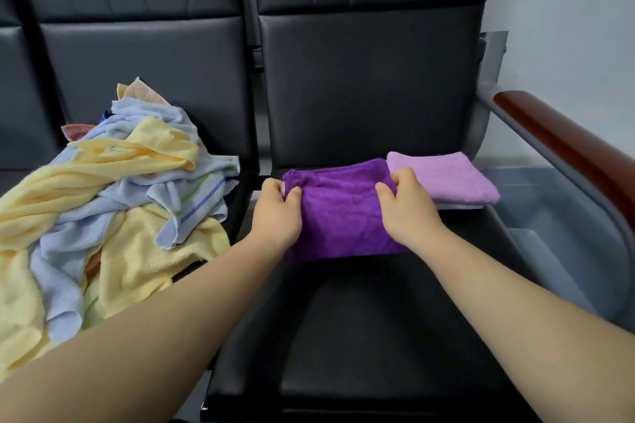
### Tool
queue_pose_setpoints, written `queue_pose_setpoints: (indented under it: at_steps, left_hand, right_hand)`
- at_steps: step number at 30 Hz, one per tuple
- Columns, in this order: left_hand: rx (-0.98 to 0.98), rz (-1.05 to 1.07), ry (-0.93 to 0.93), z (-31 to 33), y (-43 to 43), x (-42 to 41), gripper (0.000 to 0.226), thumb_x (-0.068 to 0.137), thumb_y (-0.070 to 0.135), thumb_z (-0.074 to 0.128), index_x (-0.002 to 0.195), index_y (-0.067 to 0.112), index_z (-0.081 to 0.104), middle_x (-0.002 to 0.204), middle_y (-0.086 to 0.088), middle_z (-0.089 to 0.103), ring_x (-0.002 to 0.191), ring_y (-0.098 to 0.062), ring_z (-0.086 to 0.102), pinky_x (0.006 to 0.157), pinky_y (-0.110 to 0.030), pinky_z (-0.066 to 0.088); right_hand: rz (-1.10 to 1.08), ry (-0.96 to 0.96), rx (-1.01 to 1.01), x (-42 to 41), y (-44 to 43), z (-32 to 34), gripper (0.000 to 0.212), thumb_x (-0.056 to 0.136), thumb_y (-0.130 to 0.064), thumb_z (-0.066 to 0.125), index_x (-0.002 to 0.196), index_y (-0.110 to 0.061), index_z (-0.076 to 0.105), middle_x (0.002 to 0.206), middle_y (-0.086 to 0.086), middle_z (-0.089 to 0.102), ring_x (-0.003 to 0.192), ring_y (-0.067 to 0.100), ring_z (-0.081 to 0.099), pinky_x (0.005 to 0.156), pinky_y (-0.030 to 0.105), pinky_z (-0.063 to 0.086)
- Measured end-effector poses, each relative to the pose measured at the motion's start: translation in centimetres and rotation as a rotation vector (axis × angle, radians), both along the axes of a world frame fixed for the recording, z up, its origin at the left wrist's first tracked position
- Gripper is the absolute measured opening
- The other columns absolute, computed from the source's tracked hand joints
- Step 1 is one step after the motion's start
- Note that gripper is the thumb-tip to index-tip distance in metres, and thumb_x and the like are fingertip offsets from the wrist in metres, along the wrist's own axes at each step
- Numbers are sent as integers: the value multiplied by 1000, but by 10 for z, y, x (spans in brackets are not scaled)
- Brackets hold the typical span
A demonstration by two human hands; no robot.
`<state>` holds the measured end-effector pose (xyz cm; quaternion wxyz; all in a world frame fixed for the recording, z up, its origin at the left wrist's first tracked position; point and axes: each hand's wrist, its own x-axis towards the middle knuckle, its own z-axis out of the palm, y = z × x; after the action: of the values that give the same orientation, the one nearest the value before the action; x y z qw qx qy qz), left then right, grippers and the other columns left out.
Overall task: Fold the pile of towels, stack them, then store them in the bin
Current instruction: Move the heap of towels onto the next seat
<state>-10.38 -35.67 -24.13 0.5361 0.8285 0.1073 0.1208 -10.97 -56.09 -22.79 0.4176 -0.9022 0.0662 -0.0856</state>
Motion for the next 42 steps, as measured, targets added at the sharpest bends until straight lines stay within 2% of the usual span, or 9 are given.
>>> queue_pose_setpoints:
  at_steps: [4, 8, 14, 19, 23, 27, 32, 37, 42]
  left_hand:
    - [15, -95, -53, 16, -60, 41, 20, 104, 28, 51, 90, 17, 43, 81, 4, 55, 71, -12, 50, 59, -28, 36]
    - [9, -181, -32, 22, -125, 88, 18, 105, 28, 48, 92, 17, 42, 83, 3, 55, 69, -12, 50, 56, -29, 36]
    - [78, -207, 55, 5, -184, 158, 16, 104, 28, 48, 104, 11, 47, 93, -1, 58, 73, -12, 53, 60, -33, 40]
    - [213, -197, 156, -23, -199, 178, 24, 103, 28, 52, 113, 7, 44, 97, -4, 56, 79, -19, 54, 71, -35, 40]
    - [251, -155, 178, -24, -188, 170, 30, 100, 32, 55, 113, 9, 41, 89, -1, 54, 71, -15, 53, 64, -33, 42]
    - [258, -181, 148, -7, -158, 134, 35, 97, 39, 60, 111, 12, 43, 86, 2, 56, 70, -12, 54, 53, -28, 36]
    - [350, -188, 130, 11, -104, 83, 36, 96, 40, 60, 117, 17, 43, 90, 2, 62, 74, -10, 58, 55, -28, 37]
    - [437, -147, 94, 29, -19, 39, 44, 96, 45, 61, 127, 21, 43, 89, 7, 63, 76, -4, 55, 63, -31, 43]
    - [518, -30, 71, 55, 93, 5, 40, 92, 45, 65, 118, 22, 45, 90, 3, 65, 79, -15, 64, 69, -34, 51]
  right_hand:
    - [-132, -75, -105, 21, -57, 22, 15, 110, -35, 47, 115, -22, 44, 96, -5, 56, 74, 2, 48, 58, 21, 33]
    - [-243, -53, -182, 58, -115, 27, 25, 110, -34, 47, 125, -15, 49, 105, 1, 57, 86, 18, 53, 74, 33, 41]
    - [-338, 22, -222, 117, -162, 9, 27, 110, -33, 47, 124, -11, 50, 101, 4, 56, 86, 23, 54, 72, 35, 42]
    - [-401, 166, -286, 137, -177, -17, 36, 107, -42, 52, 124, -11, 57, 113, 11, 66, 85, 25, 53, 67, 35, 42]
    - [-446, 245, -316, 127, -176, -18, 51, 103, -58, 48, 123, -13, 59, 113, 10, 67, 89, 28, 62, 60, 35, 44]
    - [-477, 256, -323, 96, -160, 1, 54, 105, -57, 43, 128, -11, 59, 119, 12, 65, 102, 32, 64, 74, 39, 49]
    - [-299, 196, -455, 48, -108, 17, 59, 102, -56, 51, 144, -16, 51, 143, 11, 54, 130, 33, 51, 103, 48, 46]
    - [-3, 160, -435, 18, -15, 28, 59, 100, -56, 57, 146, -19, 50, 144, 6, 53, 131, 31, 49, 105, 47, 46]
    - [253, 118, -378, 13, 95, 39, 59, 99, -52, 59, 149, -23, 47, 150, 1, 47, 135, 27, 46, 106, 44, 48]
